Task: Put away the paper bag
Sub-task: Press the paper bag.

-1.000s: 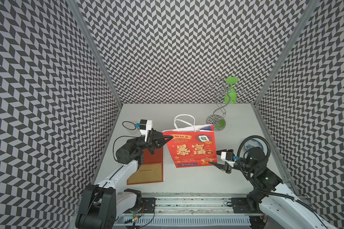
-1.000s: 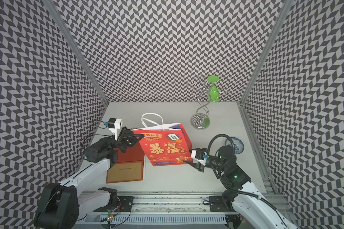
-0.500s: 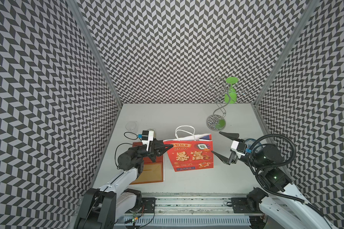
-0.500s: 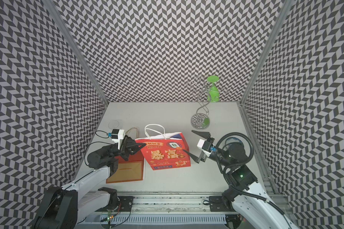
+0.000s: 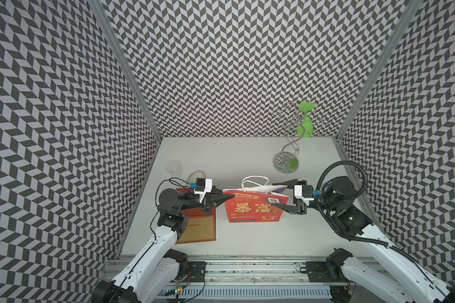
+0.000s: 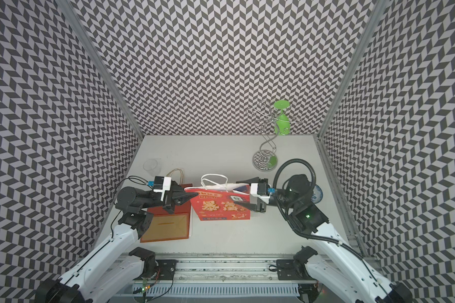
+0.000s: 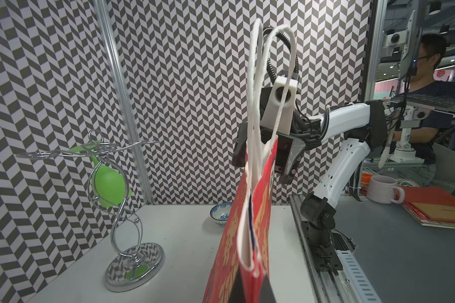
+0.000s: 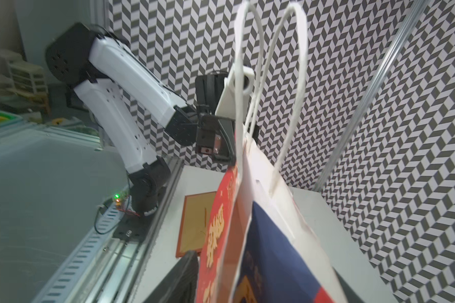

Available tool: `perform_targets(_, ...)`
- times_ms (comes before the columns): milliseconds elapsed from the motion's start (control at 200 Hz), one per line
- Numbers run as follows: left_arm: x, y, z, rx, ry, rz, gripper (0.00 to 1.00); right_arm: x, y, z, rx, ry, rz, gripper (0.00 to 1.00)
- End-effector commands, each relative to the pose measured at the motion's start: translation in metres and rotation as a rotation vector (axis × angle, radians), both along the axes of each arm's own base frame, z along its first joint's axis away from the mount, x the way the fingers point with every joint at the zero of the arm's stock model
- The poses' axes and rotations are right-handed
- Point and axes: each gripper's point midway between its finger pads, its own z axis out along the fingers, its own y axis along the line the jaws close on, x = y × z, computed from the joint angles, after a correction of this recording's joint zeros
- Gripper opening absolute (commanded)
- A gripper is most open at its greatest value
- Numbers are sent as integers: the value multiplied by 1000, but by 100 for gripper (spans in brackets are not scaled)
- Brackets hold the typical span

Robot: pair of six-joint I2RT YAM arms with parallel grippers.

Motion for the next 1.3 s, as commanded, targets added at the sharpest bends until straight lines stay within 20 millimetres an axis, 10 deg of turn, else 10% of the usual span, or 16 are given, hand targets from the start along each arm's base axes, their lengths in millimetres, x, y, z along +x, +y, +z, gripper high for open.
perform_targets(0, 2, -2, 3, 0, -7, -1, 0, -13, -2, 14, 40, -80, 46, 56)
perform_targets(476, 7, -6, -4, 20, 27, 8, 0, -1, 5, -3, 19, -48, 36, 0)
perform_targets(606, 12, -7, -11, 42, 41, 22, 45, 0, 5, -3, 17, -42, 34, 0)
perform_targets(726, 6, -10, -10, 46, 5, -2, 58, 2, 7, -5, 10, -26, 38, 0)
perform_targets(1082, 6, -15, 0, 52, -22, -35, 0, 8, 11, -14, -29, 23, 50, 0)
perform_targets(1292, 1, -13, 8, 31, -30, -44, 0, 21, 6, -35, -79, 57, -46, 48)
